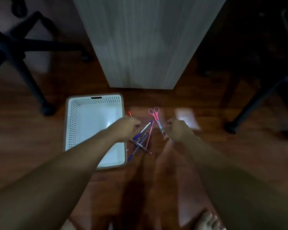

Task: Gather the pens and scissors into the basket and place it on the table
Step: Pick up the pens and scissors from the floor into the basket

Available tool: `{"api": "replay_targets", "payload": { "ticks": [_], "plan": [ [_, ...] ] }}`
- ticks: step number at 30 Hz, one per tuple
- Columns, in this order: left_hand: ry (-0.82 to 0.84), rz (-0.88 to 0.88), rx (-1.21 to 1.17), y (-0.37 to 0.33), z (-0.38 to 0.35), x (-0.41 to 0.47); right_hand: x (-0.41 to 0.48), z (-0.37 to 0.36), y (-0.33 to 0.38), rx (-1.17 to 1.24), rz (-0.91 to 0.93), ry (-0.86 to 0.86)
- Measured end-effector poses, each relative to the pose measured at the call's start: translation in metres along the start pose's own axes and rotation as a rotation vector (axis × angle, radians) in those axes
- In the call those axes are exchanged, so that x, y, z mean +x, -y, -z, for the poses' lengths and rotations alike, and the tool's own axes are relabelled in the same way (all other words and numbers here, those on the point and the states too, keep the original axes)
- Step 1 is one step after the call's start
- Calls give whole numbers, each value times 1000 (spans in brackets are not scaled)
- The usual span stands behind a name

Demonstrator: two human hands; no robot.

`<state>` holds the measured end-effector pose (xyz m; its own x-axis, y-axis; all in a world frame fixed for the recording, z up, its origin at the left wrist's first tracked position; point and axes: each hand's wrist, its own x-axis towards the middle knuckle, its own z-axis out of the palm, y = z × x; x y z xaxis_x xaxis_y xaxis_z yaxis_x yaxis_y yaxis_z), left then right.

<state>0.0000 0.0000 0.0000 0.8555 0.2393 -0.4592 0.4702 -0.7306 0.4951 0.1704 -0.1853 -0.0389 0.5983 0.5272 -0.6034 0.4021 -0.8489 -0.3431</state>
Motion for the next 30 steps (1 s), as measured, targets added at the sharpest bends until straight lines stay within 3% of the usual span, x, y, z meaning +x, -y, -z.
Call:
{"api": "replay_targets", "payload": {
  "ticks": [3,7,12,15,21,25,30],
  "plan": [
    [91,-24,141,7,-37,22,19,-26,-7,29,-32,-39],
    [191,-74,514,16,-73,39,35,-56,-11,47,-135,-59],
    [135,-102,758,24,-106,47,44,-85,-20,82,-157,-157],
    [106,-123,773,23,-117,50,46,-93,-26,147,-185,-158],
    [98,-79,552,15,-114,39,44,-88,-27,238,-283,-125],
    [-18,65,101,12,-82,19,36,-69,-18,377,-236,-14],
    [-340,254,-467,25,-46,-16,12,-63,4,826,-213,23]
  ]
}}
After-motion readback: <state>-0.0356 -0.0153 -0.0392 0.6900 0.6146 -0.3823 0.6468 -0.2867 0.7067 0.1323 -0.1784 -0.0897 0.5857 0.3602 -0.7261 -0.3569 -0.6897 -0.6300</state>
